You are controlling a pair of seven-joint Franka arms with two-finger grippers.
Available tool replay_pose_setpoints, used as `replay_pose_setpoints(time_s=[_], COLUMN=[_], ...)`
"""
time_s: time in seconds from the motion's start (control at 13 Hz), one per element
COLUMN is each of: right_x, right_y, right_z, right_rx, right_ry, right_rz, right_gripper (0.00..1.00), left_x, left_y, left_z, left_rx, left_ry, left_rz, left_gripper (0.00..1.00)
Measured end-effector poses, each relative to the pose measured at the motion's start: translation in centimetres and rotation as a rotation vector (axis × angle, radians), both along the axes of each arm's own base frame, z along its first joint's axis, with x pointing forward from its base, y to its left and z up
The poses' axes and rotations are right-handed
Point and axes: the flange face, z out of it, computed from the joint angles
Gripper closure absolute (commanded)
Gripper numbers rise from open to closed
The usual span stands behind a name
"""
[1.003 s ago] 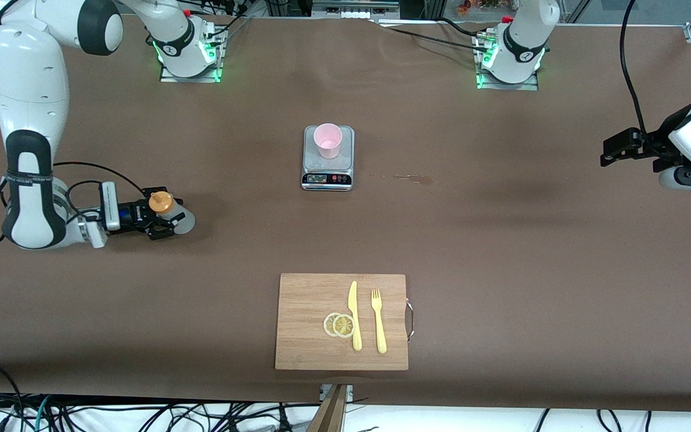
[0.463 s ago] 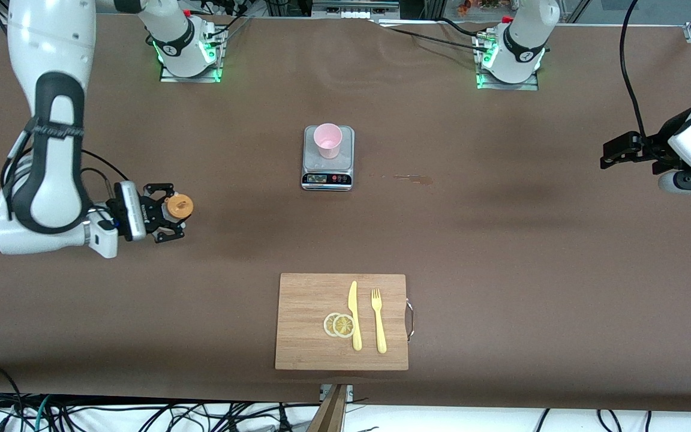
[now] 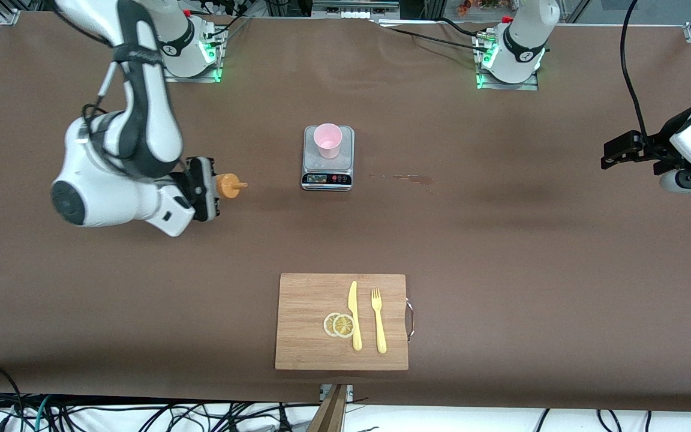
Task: Add sauce to pink cup with both arms
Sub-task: 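Lift the sauce bottle with the right gripper toward the pink cup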
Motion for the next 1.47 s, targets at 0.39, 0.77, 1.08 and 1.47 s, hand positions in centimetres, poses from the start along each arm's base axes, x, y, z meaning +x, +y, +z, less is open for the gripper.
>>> replay_pose_setpoints(time_s=[0.39, 0.77, 1.08, 1.47], right_x=[-4.9, -9.5, -13.8, -18.6], right_y=[5.1, 10.5, 15.6, 19.0], right_z=[0.0, 0.5, -0.2, -1.9], right_rx=[-0.228, -0.425, -0.562, -0.702], right_ry=[0.023, 0.001, -0.026, -0.015], right_rz=[0.015, -0.008, -0.053, -0.057], right_gripper=[1.00, 1.00, 1.00, 1.00], left_x=[0.1, 0.1, 0.1, 0.1], left_y=[0.2, 0.2, 0.2, 0.2], left_z=[-0.1, -0.1, -0.1, -0.1], left_rx=[-0.004, -0.005, -0.005, -0.005], left_ry=[0.002, 0.002, 0.002, 0.002], left_rz=[0.004, 0.005, 0.005, 0.005], left_gripper=[0.00, 0.00, 0.00, 0.00])
